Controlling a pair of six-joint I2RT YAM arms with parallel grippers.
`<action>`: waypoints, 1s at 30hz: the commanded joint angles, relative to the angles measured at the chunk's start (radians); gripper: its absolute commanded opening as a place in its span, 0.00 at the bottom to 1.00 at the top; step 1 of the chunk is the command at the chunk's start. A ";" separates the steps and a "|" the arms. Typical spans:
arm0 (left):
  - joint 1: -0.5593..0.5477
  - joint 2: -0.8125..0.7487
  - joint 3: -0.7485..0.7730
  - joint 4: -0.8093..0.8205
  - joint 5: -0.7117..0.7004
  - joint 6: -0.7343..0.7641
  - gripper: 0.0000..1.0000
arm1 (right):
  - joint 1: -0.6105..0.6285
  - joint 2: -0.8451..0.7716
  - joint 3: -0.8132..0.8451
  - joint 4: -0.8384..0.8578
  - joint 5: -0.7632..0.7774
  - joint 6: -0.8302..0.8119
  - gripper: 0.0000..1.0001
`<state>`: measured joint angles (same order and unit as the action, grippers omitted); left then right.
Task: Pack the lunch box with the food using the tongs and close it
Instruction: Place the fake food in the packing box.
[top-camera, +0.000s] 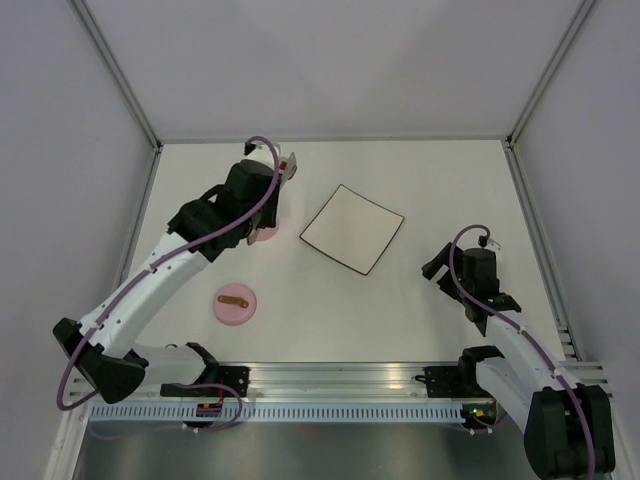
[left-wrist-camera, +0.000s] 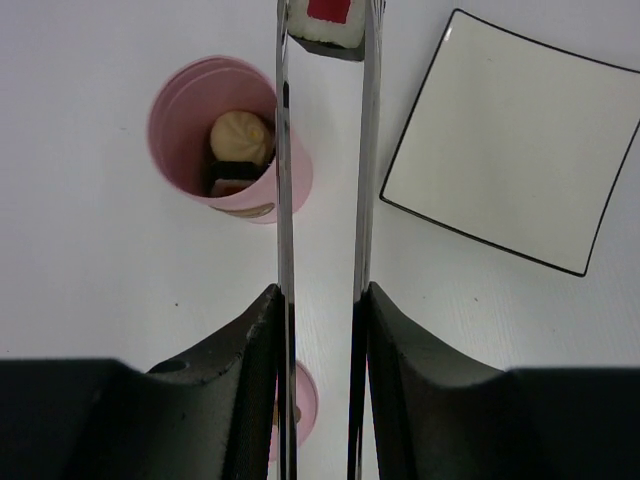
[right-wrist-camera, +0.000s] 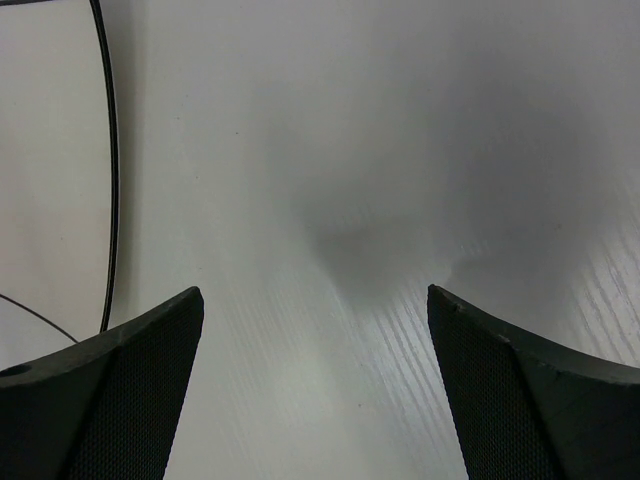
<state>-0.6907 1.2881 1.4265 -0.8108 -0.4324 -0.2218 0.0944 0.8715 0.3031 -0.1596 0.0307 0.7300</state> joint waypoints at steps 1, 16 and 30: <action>0.045 -0.076 0.012 -0.045 -0.071 -0.080 0.26 | -0.001 0.001 0.028 0.081 -0.026 -0.072 0.98; 0.155 -0.121 -0.120 -0.108 -0.085 -0.189 0.27 | 0.011 0.014 0.062 0.009 0.035 -0.116 0.98; 0.158 -0.138 -0.074 -0.108 -0.046 -0.137 0.64 | 0.011 0.020 0.120 0.038 -0.048 -0.147 0.98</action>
<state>-0.5343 1.1763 1.3087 -0.9463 -0.4866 -0.3771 0.1028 0.9077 0.3897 -0.1452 -0.0025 0.5968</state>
